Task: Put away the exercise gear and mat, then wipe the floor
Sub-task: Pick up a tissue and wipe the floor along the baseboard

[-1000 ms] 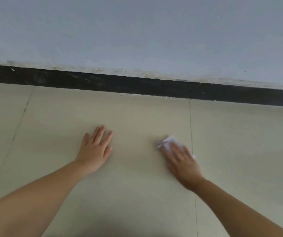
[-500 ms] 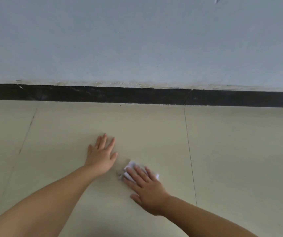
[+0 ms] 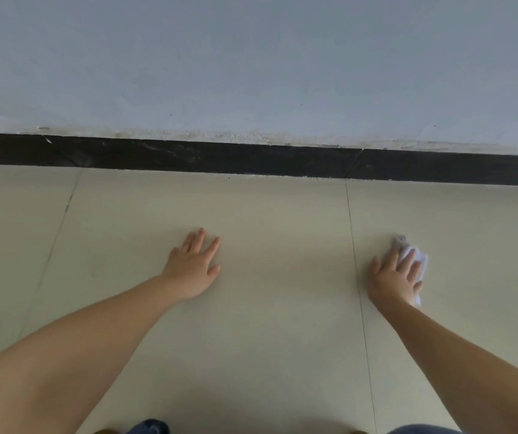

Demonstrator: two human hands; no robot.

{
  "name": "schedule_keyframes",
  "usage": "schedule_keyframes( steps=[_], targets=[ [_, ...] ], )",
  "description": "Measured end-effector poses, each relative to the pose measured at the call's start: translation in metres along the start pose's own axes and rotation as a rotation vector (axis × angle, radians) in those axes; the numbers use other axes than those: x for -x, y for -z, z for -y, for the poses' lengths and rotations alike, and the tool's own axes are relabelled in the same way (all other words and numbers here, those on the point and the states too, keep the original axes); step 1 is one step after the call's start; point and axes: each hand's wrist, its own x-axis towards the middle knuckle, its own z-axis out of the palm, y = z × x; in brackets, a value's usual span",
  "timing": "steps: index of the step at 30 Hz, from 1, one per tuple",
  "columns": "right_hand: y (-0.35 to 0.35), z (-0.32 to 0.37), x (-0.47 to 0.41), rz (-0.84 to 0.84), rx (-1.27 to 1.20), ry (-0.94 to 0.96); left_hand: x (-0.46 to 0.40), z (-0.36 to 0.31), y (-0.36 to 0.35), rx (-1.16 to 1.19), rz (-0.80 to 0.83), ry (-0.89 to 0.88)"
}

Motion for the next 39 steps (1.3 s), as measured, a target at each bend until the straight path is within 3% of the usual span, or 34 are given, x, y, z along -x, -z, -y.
schedule_keyframes(
  steps=[2, 7, 10, 13, 16, 18, 22, 26, 28, 31, 34, 37, 39],
  targets=[
    [-0.015, 0.046, 0.006, 0.023, 0.126, 0.272, 0.000, 0.006, 0.010, -0.021, 0.031, -0.039],
    [-0.076, 0.114, 0.078, 0.145, 0.455, 1.192, -0.002, 0.015, 0.033, -0.049, 0.064, -0.119],
    [-0.083, 0.112, 0.078, 0.258, 0.751, 1.527, -0.004, 0.017, 0.038, -0.067, 0.128, -0.147],
    [-0.054, 0.105, 0.031, 0.227, 0.789, 1.497, -0.005, 0.022, 0.038, -0.170, 0.167, -0.203],
    [-0.014, 0.096, -0.026, 0.112, 0.521, 1.133, -0.004, 0.036, 0.038, -0.184, 0.155, -0.254],
    [0.003, 0.101, -0.046, 0.137, 0.453, 0.883, -0.003, 0.047, 0.034, -0.198, 0.117, -0.274],
    [-0.014, 0.152, -0.034, 0.117, 0.454, 0.707, 0.005, 0.070, 0.021, -0.273, 0.056, -0.275],
    [-0.061, 0.216, 0.031, 0.181, 0.409, 0.950, 0.025, 0.113, 0.000, -0.231, -0.054, -0.244],
    [-0.094, 0.233, 0.079, 0.149, 0.361, 1.082, 0.035, 0.133, -0.016, -0.125, -0.136, -0.113],
    [-0.138, 0.229, 0.143, 0.236, 0.434, 1.392, 0.043, 0.141, -0.041, 0.061, -0.116, 0.044],
    [-0.132, 0.218, 0.119, 0.253, 0.557, 1.706, 0.042, 0.136, -0.060, 0.114, -0.246, 0.045],
    [-0.100, 0.210, 0.053, 0.153, 0.647, 1.760, 0.037, 0.133, -0.072, 0.122, -0.367, 0.041],
    [-0.077, 0.212, 0.018, 0.093, 0.643, 1.581, 0.036, 0.134, -0.078, 0.107, -0.415, 0.032]
  ],
)
